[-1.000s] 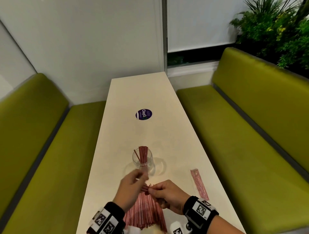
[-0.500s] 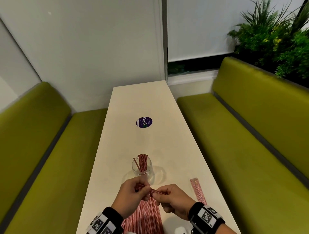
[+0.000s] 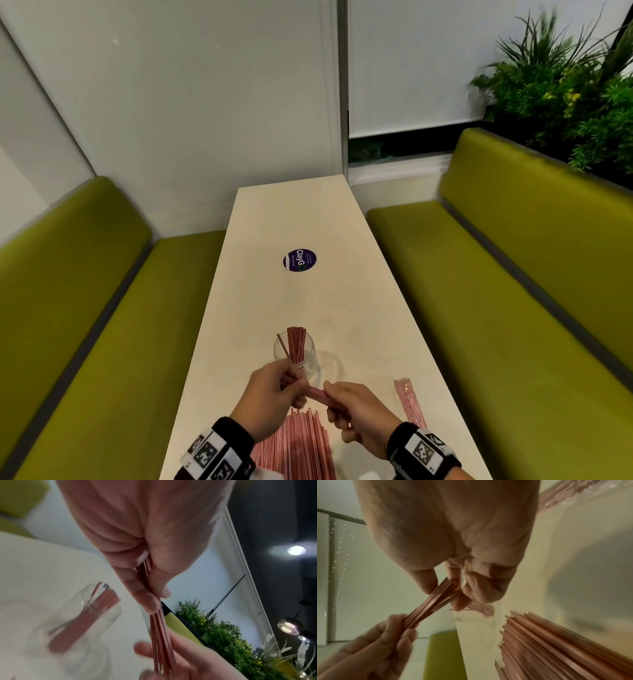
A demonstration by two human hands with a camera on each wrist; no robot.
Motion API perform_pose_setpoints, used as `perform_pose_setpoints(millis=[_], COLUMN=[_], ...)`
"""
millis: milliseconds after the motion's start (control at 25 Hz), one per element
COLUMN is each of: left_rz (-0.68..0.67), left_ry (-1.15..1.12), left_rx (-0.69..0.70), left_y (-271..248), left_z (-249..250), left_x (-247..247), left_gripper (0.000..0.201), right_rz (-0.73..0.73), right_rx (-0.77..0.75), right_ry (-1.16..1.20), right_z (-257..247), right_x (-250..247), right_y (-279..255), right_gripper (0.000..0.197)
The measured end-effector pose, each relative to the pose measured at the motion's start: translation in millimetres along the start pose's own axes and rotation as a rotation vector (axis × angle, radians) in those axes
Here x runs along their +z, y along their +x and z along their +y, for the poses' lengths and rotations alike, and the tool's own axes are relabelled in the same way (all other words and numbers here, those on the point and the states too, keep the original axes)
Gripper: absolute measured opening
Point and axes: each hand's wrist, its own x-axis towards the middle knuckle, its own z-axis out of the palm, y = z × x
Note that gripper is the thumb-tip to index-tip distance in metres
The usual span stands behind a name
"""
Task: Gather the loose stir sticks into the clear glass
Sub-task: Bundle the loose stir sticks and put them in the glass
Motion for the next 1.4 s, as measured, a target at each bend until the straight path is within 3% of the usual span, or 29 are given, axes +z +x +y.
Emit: perform_pose_setpoints(millis=[160, 280, 440, 680, 880, 1000, 1080, 1280, 1400], left_rz=[0.133, 0.146, 0.020, -0.318, -0.423, -0.399, -0.334, -0.041, 0.009], left_ry=[0.244, 0.423, 0.733, 1.110, 1.114, 1.064, 1.041, 0.788, 0.704], left_rx=[0.049, 0.027, 0.061, 0.064, 0.076, 0.092, 0.125, 0.186, 0.189], left_y=[31, 66, 106, 131, 137, 138, 136, 130, 127], left_z=[18, 31, 37, 9, -4, -8, -12, -21, -26], left_x=[-39, -55, -43, -12, -1, -1, -4, -15, -20], left_gripper=[0.011, 0.013, 0.009, 0.011, 0.018, 0.015, 0.014, 0.035, 0.035], right_rz=[0.208, 0.249, 0.259, 0.259, 0.275, 0.279, 0.276, 0.301, 0.306], right_rx=[0.016, 0.056, 0.046, 0.065, 0.080, 0.079, 0.076, 0.035, 0.020], right_ry=[-0.115, -0.116, -0.151, -0.126, -0.129, -0.144, -0.151, -0.188, -0.218], right_z=[3, 7, 7, 10, 15, 17, 17, 9, 5], right_x=[-17, -25, -28, -35, -39, -36, -34, -39, -39], right_y=[7, 8, 8, 6, 3, 3, 2, 3, 4], right_gripper=[0.028, 0.021, 0.017, 0.015, 0.017, 0.017, 0.020, 0.035, 0.034])
